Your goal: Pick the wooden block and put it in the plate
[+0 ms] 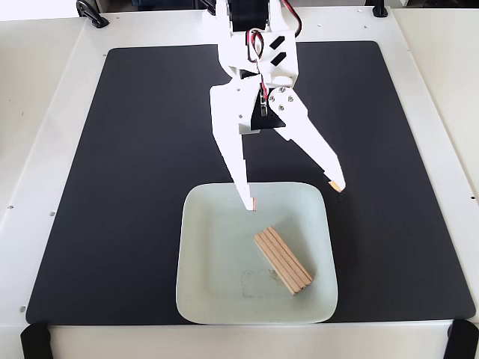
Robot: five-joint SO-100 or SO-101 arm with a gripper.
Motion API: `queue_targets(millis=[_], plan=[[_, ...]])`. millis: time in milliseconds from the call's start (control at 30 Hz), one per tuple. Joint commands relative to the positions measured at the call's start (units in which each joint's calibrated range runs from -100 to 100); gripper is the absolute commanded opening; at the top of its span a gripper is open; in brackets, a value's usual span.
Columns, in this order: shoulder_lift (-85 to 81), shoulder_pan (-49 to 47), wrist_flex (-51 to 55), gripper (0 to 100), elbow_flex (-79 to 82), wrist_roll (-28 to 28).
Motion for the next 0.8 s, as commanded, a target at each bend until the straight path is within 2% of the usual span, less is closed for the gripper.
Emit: queue_targets(millis=[0,100,133,167,467,767], plan=[[-0.7,0.4,-0.7,23,-2.5,-0.2],[-0.7,0.4,-0.7,2,-2.5,-0.2],[-0.7,0.4,-0.7,0,-2.5,-0.2],[-0.7,0.4,-0.7,2,-2.5,-0.1],[-3.5,0.4,-0.5,1,0.0,-0.6],[-26.2,-0.9,-0.7,1,25.2,-0.6]])
